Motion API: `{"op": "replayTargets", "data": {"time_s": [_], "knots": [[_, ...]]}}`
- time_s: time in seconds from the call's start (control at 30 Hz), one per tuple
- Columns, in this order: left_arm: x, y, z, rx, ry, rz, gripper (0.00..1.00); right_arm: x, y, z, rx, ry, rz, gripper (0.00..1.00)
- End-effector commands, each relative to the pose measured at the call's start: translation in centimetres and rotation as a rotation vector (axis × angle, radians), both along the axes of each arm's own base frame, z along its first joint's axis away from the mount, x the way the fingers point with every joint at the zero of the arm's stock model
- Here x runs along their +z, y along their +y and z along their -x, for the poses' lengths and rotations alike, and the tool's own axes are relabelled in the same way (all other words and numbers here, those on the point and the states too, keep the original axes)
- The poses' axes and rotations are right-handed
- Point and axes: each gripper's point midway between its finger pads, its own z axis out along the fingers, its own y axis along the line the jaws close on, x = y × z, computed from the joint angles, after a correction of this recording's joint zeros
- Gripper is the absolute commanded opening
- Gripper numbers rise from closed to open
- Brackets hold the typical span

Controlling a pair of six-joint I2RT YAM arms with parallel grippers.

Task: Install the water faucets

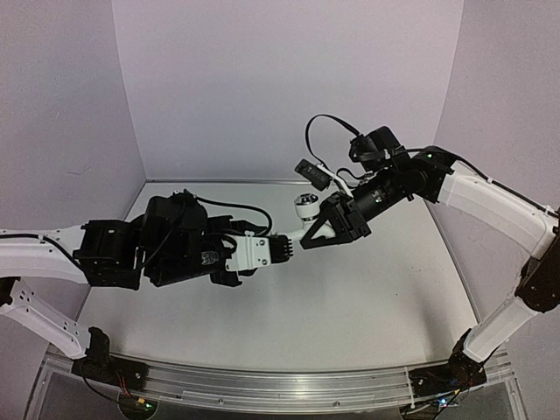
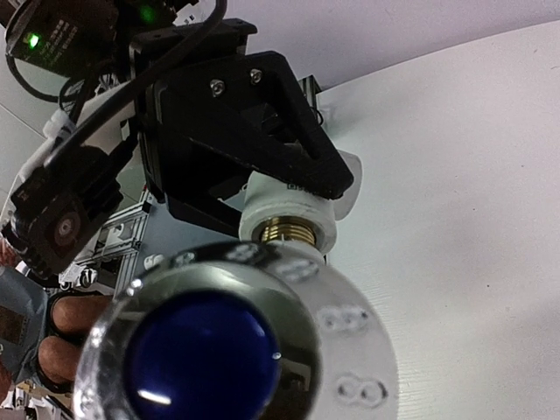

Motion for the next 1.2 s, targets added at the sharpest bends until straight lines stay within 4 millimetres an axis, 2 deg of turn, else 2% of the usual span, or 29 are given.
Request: {"op": "replayTargets", "data": {"time_s": [0.0,0.07,0.17,0.37,0.53,0.7,0.77,0.9,0.97,1.03,1.17], "knots": [[4.1,-3.5,2.3,-0.128,-0.271,0.093,0.02,1.6,1.4,-0.4,-0.002,0.011,-0.066,0.00],[4.3,-3.3,2.3,-0.123,-0.277,0.102,0.05,1.6,1.4,-0.6,-0.007,0.014,-0.065,0.00],[4.6,-2.8,2.3,-0.118,-0.266,0.109,0.17,1.8,1.2,-1.0,-0.018,0.000,-0.068,0.00],[5.2,-1.7,2.8,-0.117,-0.172,0.154,0.60,2.9,0.7,-2.0,-0.055,-0.099,-0.085,0.00],[5.4,-0.7,2.7,-0.084,-0.105,0.196,0.84,2.8,0.2,-3.7,-0.091,-0.127,-0.081,0.00],[6.2,0.7,1.4,0.008,-0.067,0.279,0.96,2.2,-0.3,-5.6,-0.128,-0.159,-0.070,0.00],[7.0,1.8,0.8,0.054,0.030,0.357,0.99,2.3,-0.8,-6.8,-0.150,-0.175,-0.073,0.00],[8.5,4.1,-0.6,0.123,0.268,0.538,1.00,4.2,-1.7,-8.9,-0.194,-0.233,-0.106,0.00],[8.2,4.7,-1.5,0.150,0.418,0.594,1.00,5.3,-1.7,-9.2,-0.202,-0.268,-0.123,0.00],[7.9,4.3,-1.6,0.145,0.527,0.612,1.00,6.2,-1.5,-9.6,-0.220,-0.274,-0.135,0.00],[6.8,2.3,-1.4,0.120,0.574,0.546,1.00,6.9,-1.1,-9.5,-0.227,-0.206,-0.171,0.00]]}}
